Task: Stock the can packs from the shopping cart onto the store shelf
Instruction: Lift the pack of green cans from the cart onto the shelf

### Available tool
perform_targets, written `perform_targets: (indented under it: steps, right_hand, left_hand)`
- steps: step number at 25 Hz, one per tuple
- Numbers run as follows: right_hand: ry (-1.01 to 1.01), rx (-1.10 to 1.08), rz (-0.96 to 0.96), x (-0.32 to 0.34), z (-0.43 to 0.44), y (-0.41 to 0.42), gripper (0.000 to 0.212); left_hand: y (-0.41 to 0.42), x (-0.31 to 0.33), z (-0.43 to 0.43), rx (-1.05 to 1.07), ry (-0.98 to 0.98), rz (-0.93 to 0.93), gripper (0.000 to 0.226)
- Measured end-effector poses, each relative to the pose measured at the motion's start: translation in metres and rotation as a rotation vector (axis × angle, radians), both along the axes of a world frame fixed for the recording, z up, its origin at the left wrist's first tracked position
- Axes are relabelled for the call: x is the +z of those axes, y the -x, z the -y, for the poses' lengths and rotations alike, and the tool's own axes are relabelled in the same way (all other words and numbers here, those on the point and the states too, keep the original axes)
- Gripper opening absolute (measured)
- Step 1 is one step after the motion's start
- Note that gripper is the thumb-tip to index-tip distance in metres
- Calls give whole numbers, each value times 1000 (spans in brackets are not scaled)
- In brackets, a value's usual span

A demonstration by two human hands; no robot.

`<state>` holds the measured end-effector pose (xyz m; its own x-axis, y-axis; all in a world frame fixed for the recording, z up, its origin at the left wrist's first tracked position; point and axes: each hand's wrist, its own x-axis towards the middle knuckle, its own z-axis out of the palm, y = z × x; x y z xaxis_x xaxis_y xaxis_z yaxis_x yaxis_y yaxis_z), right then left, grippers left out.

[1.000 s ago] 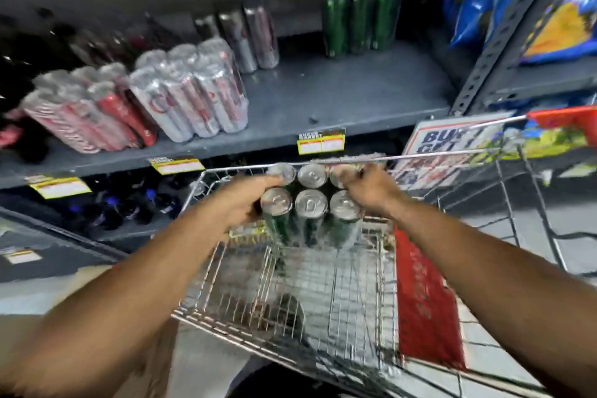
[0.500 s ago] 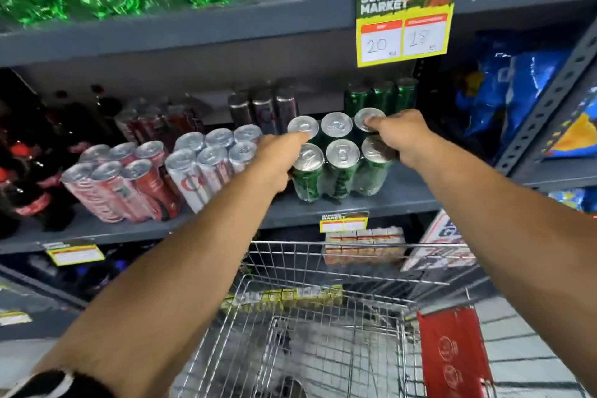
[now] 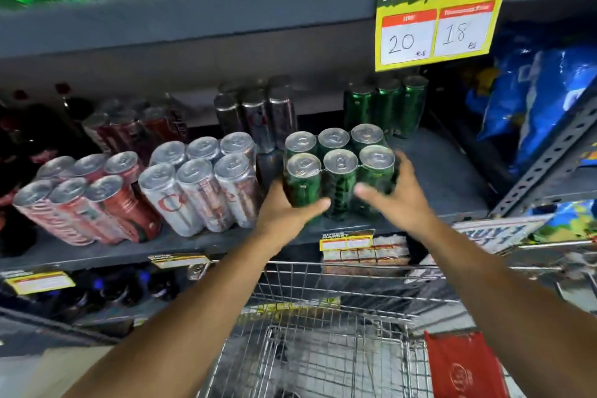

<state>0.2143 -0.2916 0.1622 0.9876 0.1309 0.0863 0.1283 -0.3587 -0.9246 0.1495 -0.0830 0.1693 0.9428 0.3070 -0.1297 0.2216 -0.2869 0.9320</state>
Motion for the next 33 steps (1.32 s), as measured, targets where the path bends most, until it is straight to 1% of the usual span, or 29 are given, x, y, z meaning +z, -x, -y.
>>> perform_targets:
  steps: [1,2,3,5,9,13,16,19,23,29,33]
  right_hand:
    - [102,39,42,-11,4,5,84]
    - [172,46,74,-20,6,5,76]
    - [187,40,90,-26,7,4,70]
    - [164,36,96,-28,7,-1,63]
    - [196,14,94,-29,24,-10,63]
    - [223,-93,43,-29,73,-28,70]
    - [282,-128,29,-24,109,-40,73]
    - [285,-105,13,-20,126,-48,72]
    - [295,-74,-6,-21,128,-50,74]
    - [289,10,-73,-16,132,-56,75]
    - [299,-1,-109,-11,135,-54,73]
  left_hand:
    - [1,-10,0,17,-117,-29,57]
    - [0,-18,0,40,-227,-40,57]
    - [-3,-22,1,57,-305,-39,54]
    - [-6,-25,0,70,-354,-27,52]
    - [-14,-20,16,32,-360,-4,52]
    - [-36,-14,64,-58,-364,11,53]
    - [-52,-12,102,-101,-357,7,55]
    - [-58,-11,122,-87,-338,0,54]
    - [-56,-14,122,-66,-324,6,55]
    - [-51,-12,128,-13,-299,14,48]
    - [-39,-14,136,5,-318,14,47]
